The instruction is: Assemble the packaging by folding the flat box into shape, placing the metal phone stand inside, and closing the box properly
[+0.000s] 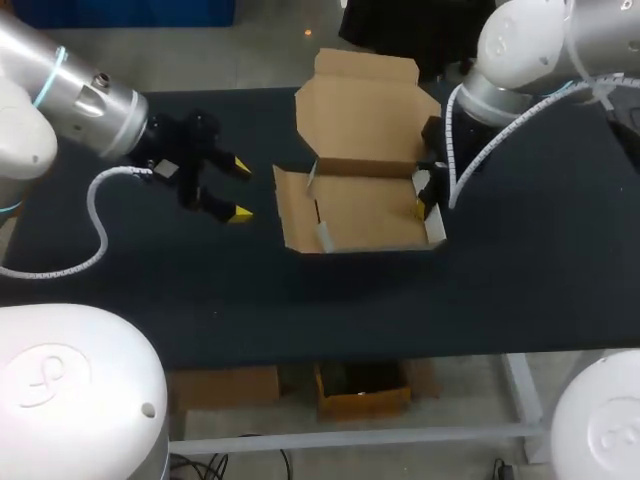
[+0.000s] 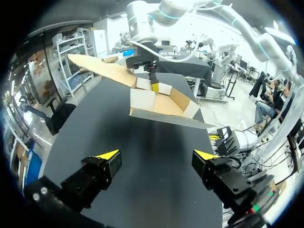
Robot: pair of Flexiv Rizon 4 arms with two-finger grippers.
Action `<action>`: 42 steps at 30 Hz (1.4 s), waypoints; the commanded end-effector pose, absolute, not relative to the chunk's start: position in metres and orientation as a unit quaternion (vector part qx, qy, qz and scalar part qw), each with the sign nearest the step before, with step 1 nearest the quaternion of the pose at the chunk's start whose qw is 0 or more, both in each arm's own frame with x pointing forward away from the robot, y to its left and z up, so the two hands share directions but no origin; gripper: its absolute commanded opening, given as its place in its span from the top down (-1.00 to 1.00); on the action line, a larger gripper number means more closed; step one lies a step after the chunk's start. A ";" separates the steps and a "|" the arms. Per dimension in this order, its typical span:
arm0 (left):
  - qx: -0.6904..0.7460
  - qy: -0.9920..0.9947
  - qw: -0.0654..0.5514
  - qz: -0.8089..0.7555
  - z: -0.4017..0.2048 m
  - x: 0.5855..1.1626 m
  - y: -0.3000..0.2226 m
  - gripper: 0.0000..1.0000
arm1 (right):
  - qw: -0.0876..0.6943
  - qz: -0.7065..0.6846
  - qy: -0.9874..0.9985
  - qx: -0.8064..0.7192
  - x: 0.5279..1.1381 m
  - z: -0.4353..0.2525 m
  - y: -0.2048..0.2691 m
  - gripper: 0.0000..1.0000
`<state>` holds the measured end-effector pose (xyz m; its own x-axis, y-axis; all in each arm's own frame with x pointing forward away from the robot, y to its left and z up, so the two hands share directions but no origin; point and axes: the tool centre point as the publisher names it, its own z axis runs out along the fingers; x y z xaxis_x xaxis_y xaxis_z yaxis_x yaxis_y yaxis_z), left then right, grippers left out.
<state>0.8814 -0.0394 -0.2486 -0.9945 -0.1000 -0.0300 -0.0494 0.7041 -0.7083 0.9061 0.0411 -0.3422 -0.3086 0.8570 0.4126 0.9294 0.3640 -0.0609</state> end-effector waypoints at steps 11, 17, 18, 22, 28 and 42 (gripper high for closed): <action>-0.059 0.932 0.030 -0.357 -0.261 0.892 -0.030 -1.00 | 0.179 -0.051 -0.768 -0.613 0.901 -0.360 0.023 1.00; -0.054 0.929 0.035 -0.364 -0.260 0.890 -0.024 -1.00 | 0.173 -0.020 -0.758 -0.629 0.905 -0.368 0.025 1.00; -0.049 0.930 0.038 -0.363 -0.259 0.889 -0.024 -1.00 | 0.175 -0.017 -0.758 -0.628 0.906 -0.369 0.026 1.00; -0.027 0.933 0.043 -0.357 -0.257 0.887 -0.025 -1.00 | 0.183 -0.004 -0.752 -0.633 0.907 -0.374 0.027 1.00; -0.019 0.936 0.049 -0.349 -0.256 0.886 -0.026 -1.00 | 0.202 0.036 -0.734 -0.647 0.910 -0.378 0.029 1.00; -0.014 0.938 0.053 -0.342 -0.256 0.885 -0.026 -1.00 | 0.209 0.090 -0.731 -0.643 0.904 -0.385 0.039 1.00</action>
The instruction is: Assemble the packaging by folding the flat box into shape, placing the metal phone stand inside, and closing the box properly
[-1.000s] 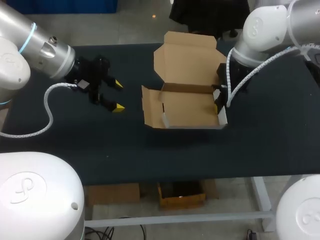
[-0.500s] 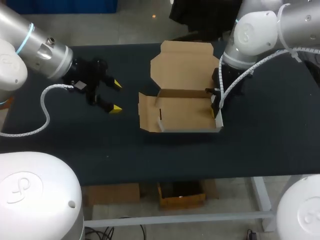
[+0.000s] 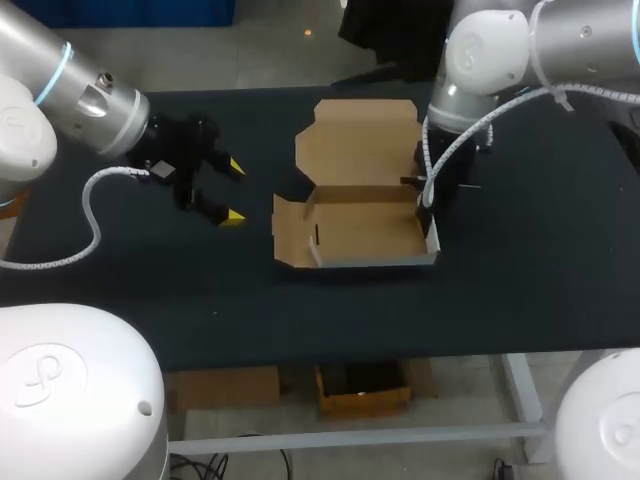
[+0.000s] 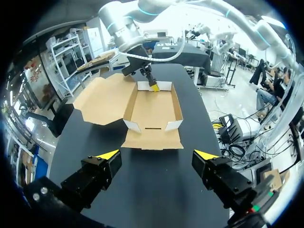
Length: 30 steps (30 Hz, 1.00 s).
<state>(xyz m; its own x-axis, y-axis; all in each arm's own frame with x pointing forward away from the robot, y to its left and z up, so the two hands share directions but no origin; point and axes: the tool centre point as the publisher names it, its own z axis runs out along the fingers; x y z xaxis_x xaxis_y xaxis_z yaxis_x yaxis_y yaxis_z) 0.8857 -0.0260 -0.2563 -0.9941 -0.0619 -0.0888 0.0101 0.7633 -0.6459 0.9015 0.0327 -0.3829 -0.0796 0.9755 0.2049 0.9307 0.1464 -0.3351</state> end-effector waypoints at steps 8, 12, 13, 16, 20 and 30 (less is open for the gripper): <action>-0.014 0.938 0.053 -0.342 -0.256 0.885 -0.026 -1.00 | 0.204 0.108 -0.725 -0.649 0.896 -0.388 0.040 1.00; -0.014 0.938 0.053 -0.342 -0.256 0.885 -0.026 -1.00 | 0.208 0.114 -0.723 -0.649 0.891 -0.390 0.039 1.00; -0.012 0.939 0.053 -0.340 -0.256 0.885 -0.027 -1.00 | 0.208 0.115 -0.723 -0.649 0.891 -0.391 0.039 1.00; -0.008 0.940 0.053 -0.338 -0.256 0.884 -0.028 -1.00 | 0.209 0.119 -0.721 -0.649 0.888 -0.392 0.038 1.00; -0.002 0.941 0.051 -0.336 -0.258 0.882 -0.029 -1.00 | 0.206 0.117 -0.720 -0.652 0.887 -0.393 0.035 1.00; 0.005 0.941 0.046 -0.335 -0.259 0.881 -0.030 -1.00 | 0.206 0.110 -0.723 -0.650 0.887 -0.403 0.036 1.00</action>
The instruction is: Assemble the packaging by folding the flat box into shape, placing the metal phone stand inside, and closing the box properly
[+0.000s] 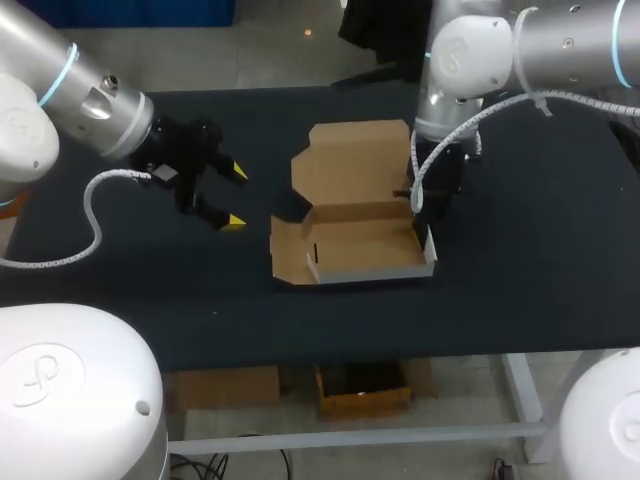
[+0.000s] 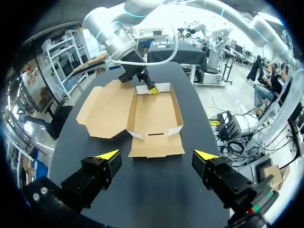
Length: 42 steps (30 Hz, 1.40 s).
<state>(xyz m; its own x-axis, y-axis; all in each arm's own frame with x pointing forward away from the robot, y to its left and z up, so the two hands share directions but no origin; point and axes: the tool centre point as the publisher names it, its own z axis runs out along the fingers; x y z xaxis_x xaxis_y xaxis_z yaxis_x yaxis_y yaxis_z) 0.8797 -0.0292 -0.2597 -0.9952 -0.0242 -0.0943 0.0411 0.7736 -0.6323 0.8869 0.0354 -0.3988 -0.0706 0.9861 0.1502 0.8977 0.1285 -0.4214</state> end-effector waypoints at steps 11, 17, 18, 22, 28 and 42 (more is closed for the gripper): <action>0.005 0.941 0.046 -0.335 -0.259 0.881 -0.030 -1.00 | 0.213 0.114 -0.722 -0.649 0.886 -0.404 0.037 1.00; 0.005 0.941 0.046 -0.335 -0.259 0.881 -0.030 -1.00 | 0.213 0.114 -0.722 -0.648 0.886 -0.406 0.038 1.00; 0.005 0.941 0.046 -0.335 -0.259 0.881 -0.030 -1.00 | 0.213 0.114 -0.723 -0.647 0.887 -0.407 0.038 1.00; 0.005 0.941 0.046 -0.335 -0.259 0.881 -0.030 -1.00 | 0.212 0.117 -0.723 -0.647 0.887 -0.409 0.040 1.00; 0.005 0.941 0.046 -0.335 -0.259 0.881 -0.030 -1.00 | 0.210 0.118 -0.724 -0.646 0.886 -0.411 0.042 1.00; 0.005 0.941 0.046 -0.335 -0.259 0.881 -0.030 -1.00 | 0.191 0.115 -0.727 -0.650 0.887 -0.415 0.047 1.00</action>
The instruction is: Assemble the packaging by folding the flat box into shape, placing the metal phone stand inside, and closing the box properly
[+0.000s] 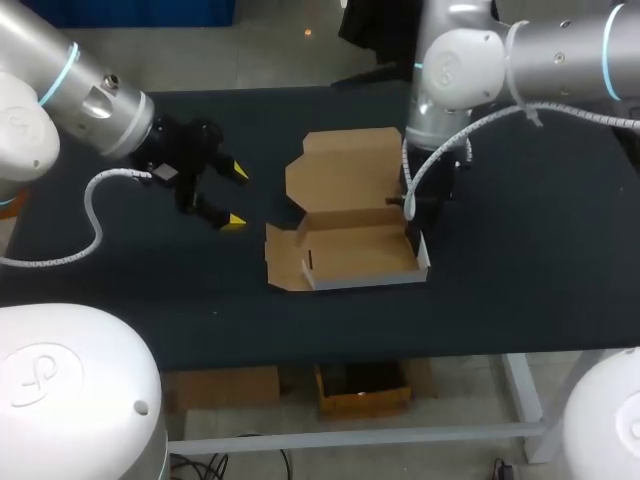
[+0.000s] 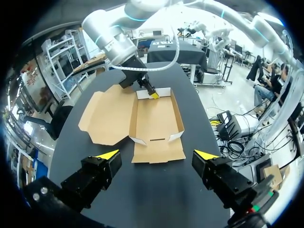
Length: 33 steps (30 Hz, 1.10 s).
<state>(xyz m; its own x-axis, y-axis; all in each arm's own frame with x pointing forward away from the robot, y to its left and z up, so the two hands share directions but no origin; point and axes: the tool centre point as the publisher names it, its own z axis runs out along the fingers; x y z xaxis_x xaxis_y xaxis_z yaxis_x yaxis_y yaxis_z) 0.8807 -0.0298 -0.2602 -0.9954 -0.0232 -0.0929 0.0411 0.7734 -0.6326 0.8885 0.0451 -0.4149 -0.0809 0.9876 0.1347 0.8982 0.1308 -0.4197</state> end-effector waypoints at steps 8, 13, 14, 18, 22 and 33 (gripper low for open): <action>0.005 0.941 0.046 -0.335 -0.259 0.881 -0.030 -1.00 | 0.177 0.112 -0.726 -0.655 0.887 -0.416 0.048 0.95; 0.005 0.941 0.046 -0.335 -0.259 0.881 -0.030 -1.00 | 0.170 0.108 -0.726 -0.657 0.885 -0.417 0.049 0.94; 0.005 0.941 0.046 -0.335 -0.259 0.881 -0.030 -1.00 | 0.169 0.108 -0.727 -0.657 0.885 -0.418 0.050 0.92; 0.005 0.941 0.046 -0.335 -0.259 0.881 -0.030 -1.00 | 0.161 0.106 -0.727 -0.659 0.885 -0.419 0.049 0.79; 0.005 0.941 0.046 -0.335 -0.259 0.881 -0.030 -1.00 | 0.150 0.103 -0.725 -0.664 0.884 -0.419 0.049 0.80; 0.005 0.941 0.046 -0.335 -0.259 0.881 -0.030 -1.00 | 0.112 0.084 -0.726 -0.673 0.883 -0.418 0.047 0.89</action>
